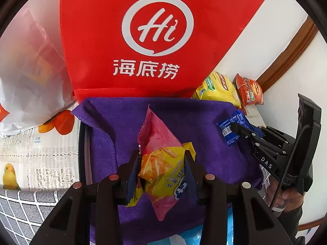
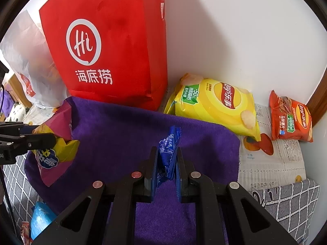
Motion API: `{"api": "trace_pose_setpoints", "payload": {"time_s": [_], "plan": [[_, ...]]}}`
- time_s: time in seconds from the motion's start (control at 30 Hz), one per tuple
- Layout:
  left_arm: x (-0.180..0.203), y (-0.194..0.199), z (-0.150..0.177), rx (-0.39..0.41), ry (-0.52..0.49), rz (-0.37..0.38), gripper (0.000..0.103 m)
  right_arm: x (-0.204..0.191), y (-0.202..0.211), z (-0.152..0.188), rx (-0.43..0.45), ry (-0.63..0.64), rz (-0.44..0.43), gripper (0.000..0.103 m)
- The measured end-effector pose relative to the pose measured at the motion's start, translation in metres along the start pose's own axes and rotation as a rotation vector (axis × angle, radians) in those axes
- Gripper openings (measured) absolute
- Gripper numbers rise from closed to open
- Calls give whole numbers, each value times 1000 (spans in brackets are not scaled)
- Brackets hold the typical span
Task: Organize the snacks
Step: 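Carry the blue packet onto the purple towel and open right tool while left tool carries its bag, then lower the pink-yellow bag onto the purple towel and open the left tool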
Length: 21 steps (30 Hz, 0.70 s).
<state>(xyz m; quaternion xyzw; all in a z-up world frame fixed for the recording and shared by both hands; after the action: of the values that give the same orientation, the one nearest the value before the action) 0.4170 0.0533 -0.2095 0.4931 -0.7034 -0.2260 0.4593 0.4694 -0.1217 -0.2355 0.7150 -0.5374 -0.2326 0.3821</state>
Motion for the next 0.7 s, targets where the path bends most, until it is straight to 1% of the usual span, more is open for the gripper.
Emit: {"api": "trace_pose_setpoints", "payload": {"time_s": [0.2, 0.43, 0.5, 0.53, 0.57, 0.63, 0.7], "plan": [[-7, 0, 2, -5, 16, 1, 39, 1, -6, 3, -24, -4, -3, 15], [-10, -6, 4, -24, 27, 1, 39, -3, -10, 7, -50, 30, -2, 17], [-11, -6, 5, -29, 35, 2, 40, -3, -10, 8, -61, 34, -1, 24], [-12, -6, 5, -30, 37, 4, 40, -3, -9, 8, -61, 34, 1, 32], [-12, -7, 5, -31, 38, 5, 40, -2, -8, 7, -57, 34, 5, 36], [-12, -7, 5, -33, 37, 5, 41, 0, -3, 4, -37, 33, 16, 49], [-11, -8, 5, -37, 37, 4, 44, 2, 3, 0, -20, 31, 26, 56]]}}
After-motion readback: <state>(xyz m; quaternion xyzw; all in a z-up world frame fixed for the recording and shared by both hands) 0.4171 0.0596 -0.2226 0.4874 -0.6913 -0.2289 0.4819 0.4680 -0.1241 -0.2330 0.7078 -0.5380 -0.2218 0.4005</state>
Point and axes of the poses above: each gripper's, at about its wrist camera, not at the fingertips, and y roughly against the way its jaws point, x to its right, z to its underside, the point moved 8 cm from there along -y, roughly the way its jaws point, and after that the axes turned 9 degrees about z, right-handed, at the moved point
